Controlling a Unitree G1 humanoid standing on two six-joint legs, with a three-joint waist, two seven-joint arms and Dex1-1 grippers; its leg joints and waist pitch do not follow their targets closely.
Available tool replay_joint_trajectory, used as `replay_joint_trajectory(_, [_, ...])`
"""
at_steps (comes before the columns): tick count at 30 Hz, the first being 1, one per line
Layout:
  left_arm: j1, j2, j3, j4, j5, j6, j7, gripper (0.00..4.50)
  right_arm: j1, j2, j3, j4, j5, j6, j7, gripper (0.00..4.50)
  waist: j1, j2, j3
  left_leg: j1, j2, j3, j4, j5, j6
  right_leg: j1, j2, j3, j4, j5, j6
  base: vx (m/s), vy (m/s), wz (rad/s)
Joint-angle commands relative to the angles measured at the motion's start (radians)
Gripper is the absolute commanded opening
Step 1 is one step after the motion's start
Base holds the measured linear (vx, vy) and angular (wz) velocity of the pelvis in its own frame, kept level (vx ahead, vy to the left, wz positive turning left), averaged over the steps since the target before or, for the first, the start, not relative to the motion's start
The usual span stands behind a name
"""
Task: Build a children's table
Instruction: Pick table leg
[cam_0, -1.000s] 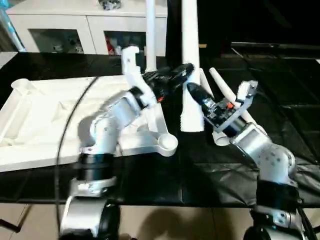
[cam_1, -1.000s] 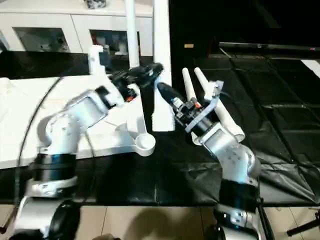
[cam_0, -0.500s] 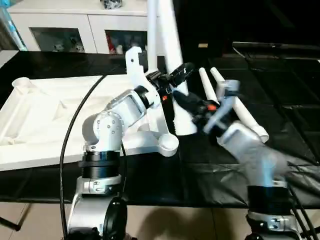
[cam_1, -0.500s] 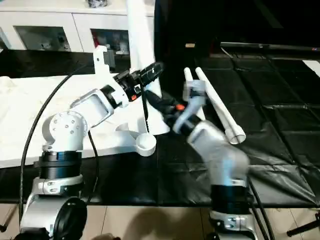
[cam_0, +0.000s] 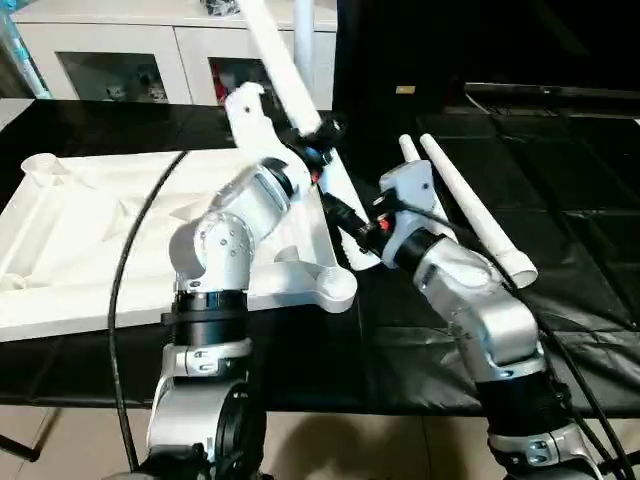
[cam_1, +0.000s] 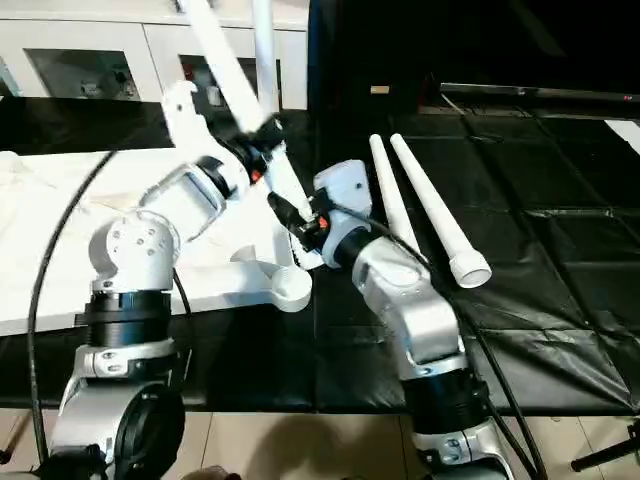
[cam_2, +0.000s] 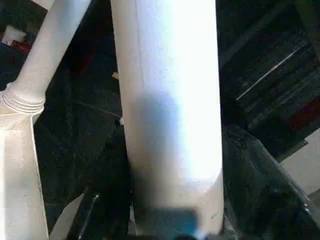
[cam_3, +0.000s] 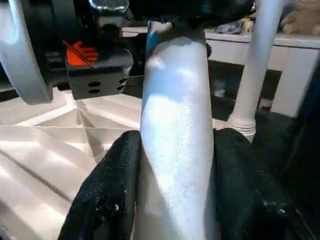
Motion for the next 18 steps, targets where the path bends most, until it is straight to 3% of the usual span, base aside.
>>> replay_joint_trajectory(1, [-0.015,-0.017,-0.001,-0.002,-0.017,0.005,0.013,2.37,0.003,-0.006,0.009,0.003,-0.018,-0.024,-0.004,1.84,0.001,-0.011,-0.073,0.007,0.046,-0.026,-0.058,-0.121,0.042,0.059,-0.083,0.053,-0.081,-0.218,-0.128,0.0,0.0,0.0])
replay_joint_trajectory(6, [-0.012,-0.037,-0.003,-0.004,-0.03,0.009,0.029,1.95,0.0,-0.008,0.02,0.015,-0.034,-0.047,-0.001,1.84,0.0,-0.01,-0.073,0.007,0.046,-0.026,-0.058,-0.124,0.046,0.058,-0.081,0.052,-0.081,-0.223,-0.126,0.0,0.0,0.0])
replay_joint_trajectory(15, [-0.016,-0.043,0.001,0.01,-0.039,-0.007,0.041,1.85,0.001,-0.006,0.024,0.014,-0.037,-0.054,0.005,1.84,-0.001,-0.006,-0.075,0.007,0.045,-0.027,-0.056,-0.116,0.053,0.059,-0.079,0.052,-0.078,-0.19,-0.137,0.0,0.0,0.0])
replay_joint_trajectory(16, [-0.016,-0.042,0.001,0.012,-0.036,-0.011,0.043,1.84,0.004,-0.002,0.02,0.01,-0.021,-0.044,0.014,2.19,-0.002,-0.005,-0.074,0.007,0.046,-0.027,-0.057,-0.121,0.053,0.059,-0.079,0.051,-0.079,-0.193,-0.138,0.0,0.0,0.0])
replay_joint_trajectory(18, [-0.02,-0.025,-0.008,0.024,-0.016,-0.03,0.037,1.84,0.016,-0.005,0.021,-0.011,0.006,-0.017,0.04,2.4,-0.003,-0.004,-0.074,0.008,0.046,-0.028,-0.057,-0.125,0.054,0.059,-0.078,0.051,-0.08,-0.195,-0.136,0.0,0.0,0.0])
